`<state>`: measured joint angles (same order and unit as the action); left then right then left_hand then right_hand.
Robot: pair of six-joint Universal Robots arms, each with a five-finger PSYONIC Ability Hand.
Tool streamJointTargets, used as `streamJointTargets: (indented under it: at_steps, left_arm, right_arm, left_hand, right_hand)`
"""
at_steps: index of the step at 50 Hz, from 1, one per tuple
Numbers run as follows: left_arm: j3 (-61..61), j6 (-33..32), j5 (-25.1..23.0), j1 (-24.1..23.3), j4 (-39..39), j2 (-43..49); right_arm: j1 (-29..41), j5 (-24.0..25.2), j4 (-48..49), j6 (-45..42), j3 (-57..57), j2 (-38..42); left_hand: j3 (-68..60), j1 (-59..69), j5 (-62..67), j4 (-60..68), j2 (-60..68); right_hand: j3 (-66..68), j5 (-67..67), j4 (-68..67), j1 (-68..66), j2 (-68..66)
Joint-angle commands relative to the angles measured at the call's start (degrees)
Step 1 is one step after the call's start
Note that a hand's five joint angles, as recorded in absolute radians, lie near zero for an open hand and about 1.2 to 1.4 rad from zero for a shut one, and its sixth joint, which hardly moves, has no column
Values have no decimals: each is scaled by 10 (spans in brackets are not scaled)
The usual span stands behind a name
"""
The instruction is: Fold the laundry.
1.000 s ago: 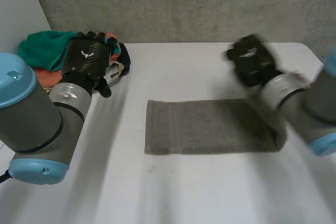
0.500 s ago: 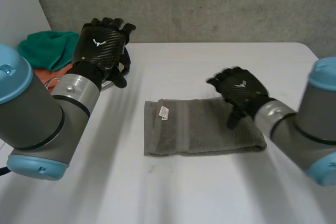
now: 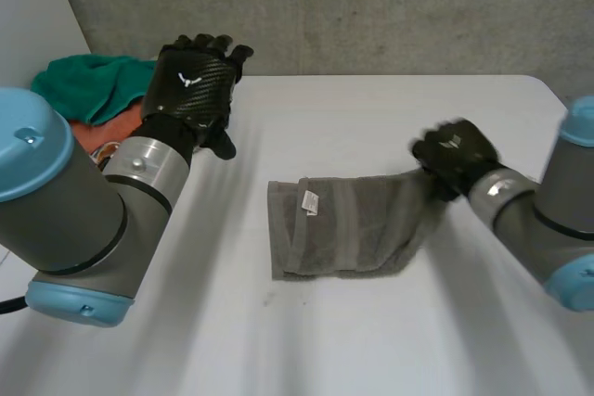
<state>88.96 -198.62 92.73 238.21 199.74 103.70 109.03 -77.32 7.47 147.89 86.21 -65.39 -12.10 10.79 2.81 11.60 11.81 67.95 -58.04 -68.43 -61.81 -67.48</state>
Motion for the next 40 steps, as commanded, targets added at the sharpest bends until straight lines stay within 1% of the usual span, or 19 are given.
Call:
streamJointTargets:
  at_steps: [1,4,7,8,9,10,12,13,15,16,19,20,24,27,28,31,32,36,40]
  left_arm:
    - [8,2,2,15,-5,-17]
    - [15,3,-1,18,-6,-19]
    - [20,3,-3,13,-6,-17]
    - [19,3,-3,10,-5,-17]
    - [15,4,-3,4,-3,-17]
    - [13,4,-3,2,-2,-17]
    - [9,7,-4,0,-1,-16]
    - [0,12,-4,-3,2,-11]
    - [-12,20,-3,-8,2,-7]
    - [-26,31,-4,-18,-1,4]
    - [-47,46,-4,-45,-2,28]
    - [-62,57,-4,-66,-4,47]
    - [-98,77,-4,-95,-5,98]
    - [-122,87,-4,-109,-5,139]
    - [-143,90,-4,-120,-7,168]
    - [-181,91,-3,-129,-16,217]
    - [-209,91,-2,-130,-32,250]
    - [-271,87,3,-129,-81,319]
    - [-290,81,18,-124,-127,349]
  right_arm:
    - [139,54,13,43,-29,41]
    - [166,61,7,39,-39,76]
    - [175,67,10,49,-46,86]
    - [176,62,11,56,-46,84]
    - [174,59,13,72,-51,78]
    - [172,54,15,83,-53,77]
    - [156,39,18,104,-54,68]
    - [127,22,15,130,-55,52]
    - [95,8,11,160,-49,31]
    - [64,2,8,194,-40,14]
    - [31,-2,-5,251,-25,-4]
    - [16,-1,-16,280,-15,-11]
    - [-23,0,-43,332,-6,-14]
    - [-37,-1,-59,341,-4,-13]
    - [-43,-1,-67,340,-3,-13]
    - [-44,-2,-76,340,-6,-11]
    - [-42,-1,-78,339,-9,-4]
    - [-37,5,-79,340,-17,25]
    - [-35,21,-81,339,-35,50]
  left_hand:
    - [21,-8,-28,-16,-18]
    - [21,-8,-28,-16,-18]
    - [21,-8,-28,-16,-18]
    - [21,-8,-28,-16,-18]
    - [21,-8,-28,-16,-18]
    - [21,-8,-28,-16,-18]
    - [21,-8,-28,-16,-18]
    - [21,-8,-28,-16,-18]
    - [21,-8,-28,-16,-18]
    - [21,-8,-28,-16,-18]
    - [17,-4,-24,-12,-14]
    - [15,-2,-23,-11,-13]
    - [14,-1,-21,-9,-11]
    - [14,-1,-21,-9,-11]
    - [14,-1,-21,-9,-11]
    - [5,8,-13,0,-3]
    - [2,11,-9,3,1]
    - [2,11,-9,3,1]
    - [0,13,-7,5,3]
  right_hand:
    - [120,-120,-116,-182,-125]
    - [120,-120,-116,-182,-125]
    - [-184,185,189,123,179]
    - [-298,299,303,237,294]
    - [-444,445,449,383,440]
    - [-506,507,510,444,501]
    - [-577,578,581,515,572]
    - [-580,580,584,518,575]
    - [-580,580,584,518,575]
    - [-580,580,584,518,575]
    - [-580,580,584,518,575]
    - [-580,580,584,518,575]
    - [-580,580,584,518,575]
    - [-580,580,584,518,575]
    - [-580,580,584,518,575]
    - [-580,580,584,518,575]
    - [-580,580,584,518,575]
    - [-580,580,584,518,575]
    - [-580,580,584,518,575]
